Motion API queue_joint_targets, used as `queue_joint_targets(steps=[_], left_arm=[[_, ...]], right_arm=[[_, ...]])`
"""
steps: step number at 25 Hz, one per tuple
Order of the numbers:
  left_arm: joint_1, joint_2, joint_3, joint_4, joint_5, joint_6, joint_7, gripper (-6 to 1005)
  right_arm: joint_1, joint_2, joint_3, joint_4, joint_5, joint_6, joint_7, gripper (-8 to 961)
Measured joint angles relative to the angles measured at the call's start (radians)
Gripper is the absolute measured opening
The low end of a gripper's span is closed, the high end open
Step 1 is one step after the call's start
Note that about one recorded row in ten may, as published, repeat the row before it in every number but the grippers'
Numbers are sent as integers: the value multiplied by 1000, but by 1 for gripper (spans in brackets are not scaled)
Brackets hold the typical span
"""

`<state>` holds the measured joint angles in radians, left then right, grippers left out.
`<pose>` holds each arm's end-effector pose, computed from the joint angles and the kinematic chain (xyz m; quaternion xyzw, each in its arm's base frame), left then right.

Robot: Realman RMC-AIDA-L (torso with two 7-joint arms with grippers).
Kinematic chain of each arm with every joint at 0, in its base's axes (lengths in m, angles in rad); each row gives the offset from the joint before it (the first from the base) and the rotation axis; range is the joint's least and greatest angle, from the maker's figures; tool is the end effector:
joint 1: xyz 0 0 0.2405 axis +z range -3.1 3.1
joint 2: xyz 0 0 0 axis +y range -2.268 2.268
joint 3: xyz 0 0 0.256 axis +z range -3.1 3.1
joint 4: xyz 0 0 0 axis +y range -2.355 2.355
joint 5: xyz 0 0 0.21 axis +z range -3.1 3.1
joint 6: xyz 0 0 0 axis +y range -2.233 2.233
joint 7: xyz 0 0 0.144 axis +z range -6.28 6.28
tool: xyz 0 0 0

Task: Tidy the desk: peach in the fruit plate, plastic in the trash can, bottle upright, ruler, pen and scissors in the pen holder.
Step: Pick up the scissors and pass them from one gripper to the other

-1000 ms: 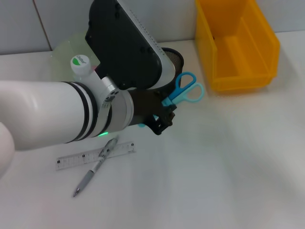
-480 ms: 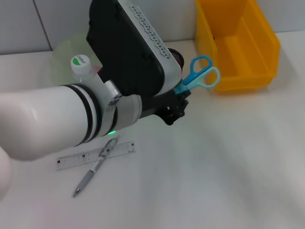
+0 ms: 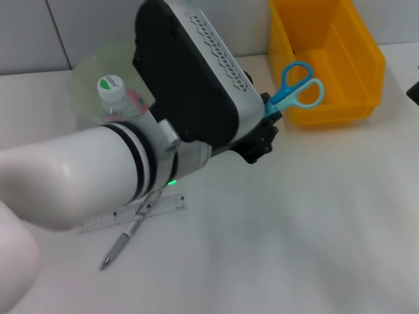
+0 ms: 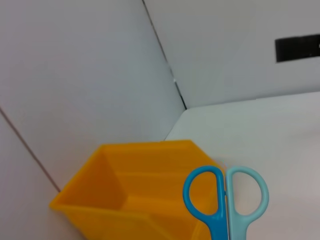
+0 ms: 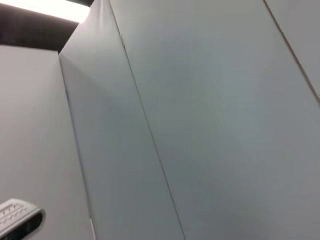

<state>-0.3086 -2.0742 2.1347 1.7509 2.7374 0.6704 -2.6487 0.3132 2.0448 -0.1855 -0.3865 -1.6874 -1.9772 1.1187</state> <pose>-0.0580 0.2936 -0.0758 -0.9468 0.0076 -0.0725 0.3133 0.3074 0.2437 0.0727 -0.7566 0.1912 0.5493 0.2989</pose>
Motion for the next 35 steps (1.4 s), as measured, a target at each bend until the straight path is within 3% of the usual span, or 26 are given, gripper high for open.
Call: queue_joint_targets(steps=[6,21,35], left_arm=[[1,-2,22,-36,0,-71,13,234],[-2,-3,60,-89,-1,-187,41,233],[-1,-1,63,-91,-1,-211,52,236]], right_arm=[[-1,30,33,51,8,15,-71,817],[46,34,29,230,-5,134,-168,817],[70,39,47,374,0,180,-210,817]])
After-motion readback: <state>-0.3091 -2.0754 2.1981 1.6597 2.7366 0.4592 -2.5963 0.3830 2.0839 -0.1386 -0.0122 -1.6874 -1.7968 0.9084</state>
